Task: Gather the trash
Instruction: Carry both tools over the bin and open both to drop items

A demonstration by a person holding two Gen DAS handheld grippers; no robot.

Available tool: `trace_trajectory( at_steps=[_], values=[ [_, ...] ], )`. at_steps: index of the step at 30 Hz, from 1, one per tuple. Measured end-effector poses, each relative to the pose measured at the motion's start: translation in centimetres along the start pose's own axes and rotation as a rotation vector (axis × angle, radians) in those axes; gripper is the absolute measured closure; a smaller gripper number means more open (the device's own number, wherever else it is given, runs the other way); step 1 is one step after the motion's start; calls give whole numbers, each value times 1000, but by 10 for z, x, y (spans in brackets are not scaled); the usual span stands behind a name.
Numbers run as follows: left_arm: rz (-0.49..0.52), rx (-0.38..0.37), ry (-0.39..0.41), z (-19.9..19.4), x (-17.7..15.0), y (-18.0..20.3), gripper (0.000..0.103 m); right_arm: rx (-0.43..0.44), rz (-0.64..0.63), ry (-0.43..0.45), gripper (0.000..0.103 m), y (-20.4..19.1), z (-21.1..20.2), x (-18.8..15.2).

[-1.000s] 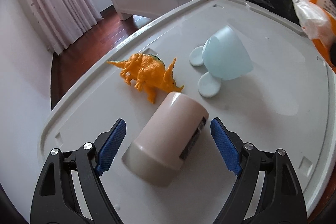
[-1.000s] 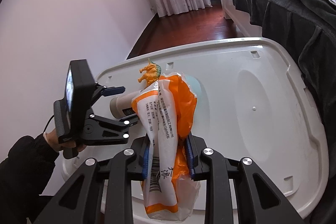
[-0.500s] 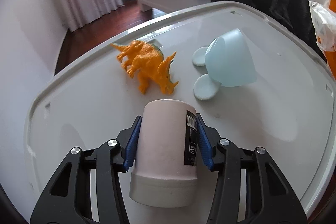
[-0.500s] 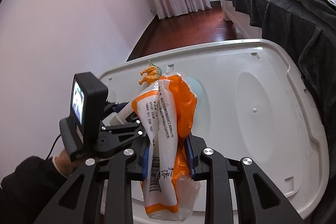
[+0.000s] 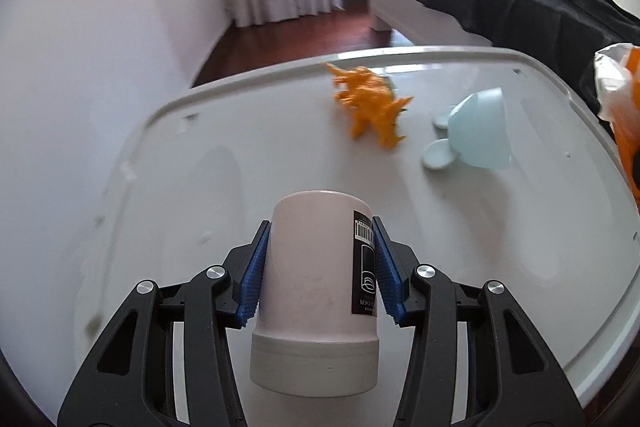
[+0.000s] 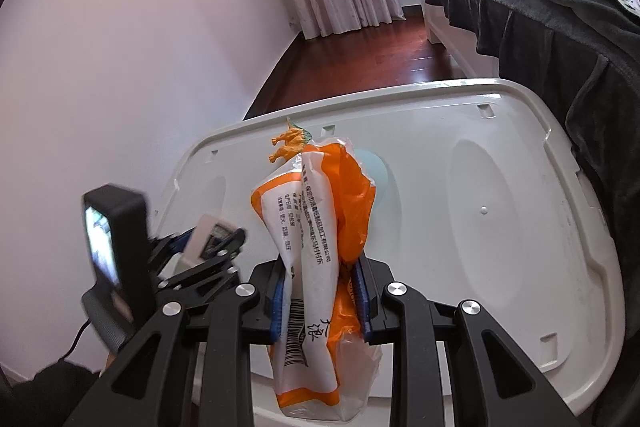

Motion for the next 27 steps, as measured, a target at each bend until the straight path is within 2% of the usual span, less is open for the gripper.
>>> trace_trajectory(
  at_steps=[6, 14, 20, 27],
  values=[
    [-107, 29, 21, -47, -26, -29, 56, 4, -34, 14, 76, -8, -8, -2],
    [-168, 39, 30, -118, -78, -42, 56, -3, -94, 27, 76, -28, -22, -23],
    [-157, 13, 18, -157, -119, -37, 56, -22, -116, 28, 75, -55, -45, -79],
    [-151, -30, -44, -178, -174, -32, 56, -43, -136, -45, 75, -77, -57, -150]
  ],
)
Point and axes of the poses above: each gripper's, at about its wrist camera, not at the fingertips, and z roughly the way its jaws point, y to its right, x to its top, the point moved 5 cm from there along z, roughly the way its jaws point, and after that the axes turned 15 degrees about -z, right-handed, at the moved point
